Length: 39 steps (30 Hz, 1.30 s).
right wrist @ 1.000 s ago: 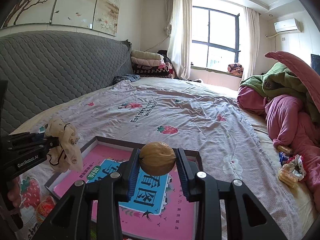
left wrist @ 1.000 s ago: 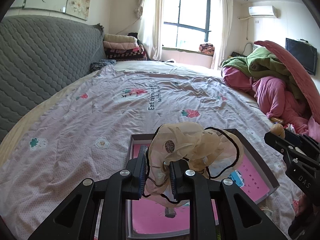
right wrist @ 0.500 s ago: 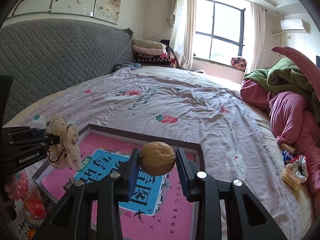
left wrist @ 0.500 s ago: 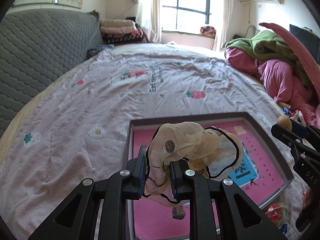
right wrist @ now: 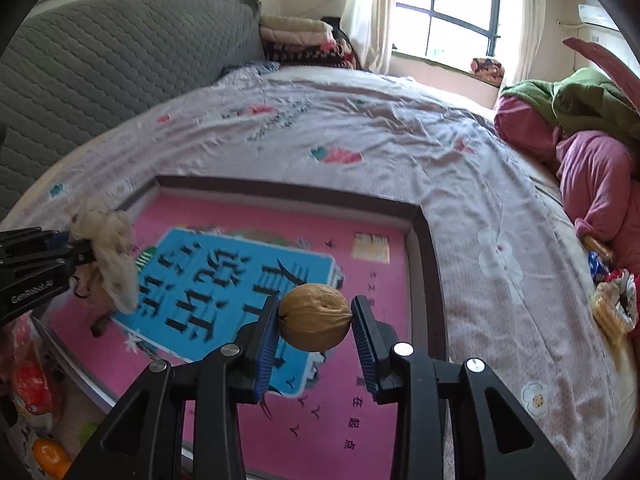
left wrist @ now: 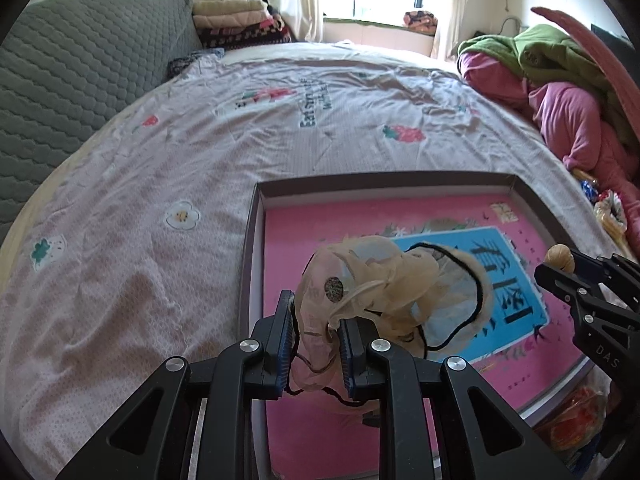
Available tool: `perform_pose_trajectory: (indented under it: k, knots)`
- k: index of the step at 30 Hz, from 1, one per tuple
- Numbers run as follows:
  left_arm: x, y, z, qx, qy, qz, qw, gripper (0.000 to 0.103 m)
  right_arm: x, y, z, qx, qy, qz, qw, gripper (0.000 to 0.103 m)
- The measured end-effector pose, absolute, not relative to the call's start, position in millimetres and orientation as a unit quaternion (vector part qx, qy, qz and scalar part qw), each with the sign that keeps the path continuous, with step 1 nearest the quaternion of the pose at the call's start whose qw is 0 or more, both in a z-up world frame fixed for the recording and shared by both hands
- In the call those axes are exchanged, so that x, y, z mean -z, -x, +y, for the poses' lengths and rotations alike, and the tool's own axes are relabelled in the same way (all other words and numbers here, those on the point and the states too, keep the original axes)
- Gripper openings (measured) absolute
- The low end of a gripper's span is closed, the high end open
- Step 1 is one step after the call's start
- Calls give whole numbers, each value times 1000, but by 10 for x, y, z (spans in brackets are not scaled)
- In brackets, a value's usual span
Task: Organize objects
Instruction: 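Carry the walnut and the mesh bag with both tools over the gray box, then open the left tool to drop the mesh bag while the right tool releases the walnut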
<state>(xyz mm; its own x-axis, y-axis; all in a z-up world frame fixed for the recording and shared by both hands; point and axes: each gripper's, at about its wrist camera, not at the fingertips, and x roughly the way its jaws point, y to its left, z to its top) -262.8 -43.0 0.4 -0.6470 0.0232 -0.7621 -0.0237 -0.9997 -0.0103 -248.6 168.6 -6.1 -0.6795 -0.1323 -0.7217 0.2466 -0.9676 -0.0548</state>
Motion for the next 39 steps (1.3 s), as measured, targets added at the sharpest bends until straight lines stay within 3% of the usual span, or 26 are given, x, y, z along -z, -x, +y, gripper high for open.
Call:
perform_pose_trajectory:
  k: [11, 15, 24, 39]
  knots:
    - [34, 2613, -460, -901, 434, -2, 13, 25, 195, 2509, 1684, 901, -414, 83, 99, 37]
    - [27, 2604, -462, -900, 436, -5, 16, 37, 182, 2495, 1688, 902, -413, 81, 99, 37]
    - [23, 2597, -497, -898, 440, -11, 23, 44, 119, 2475, 1721, 907, -401, 83, 93, 43]
    - [-129, 2531, -568, -910, 411, -37, 35, 57, 10, 2420, 1710, 916, -383, 78, 96, 44]
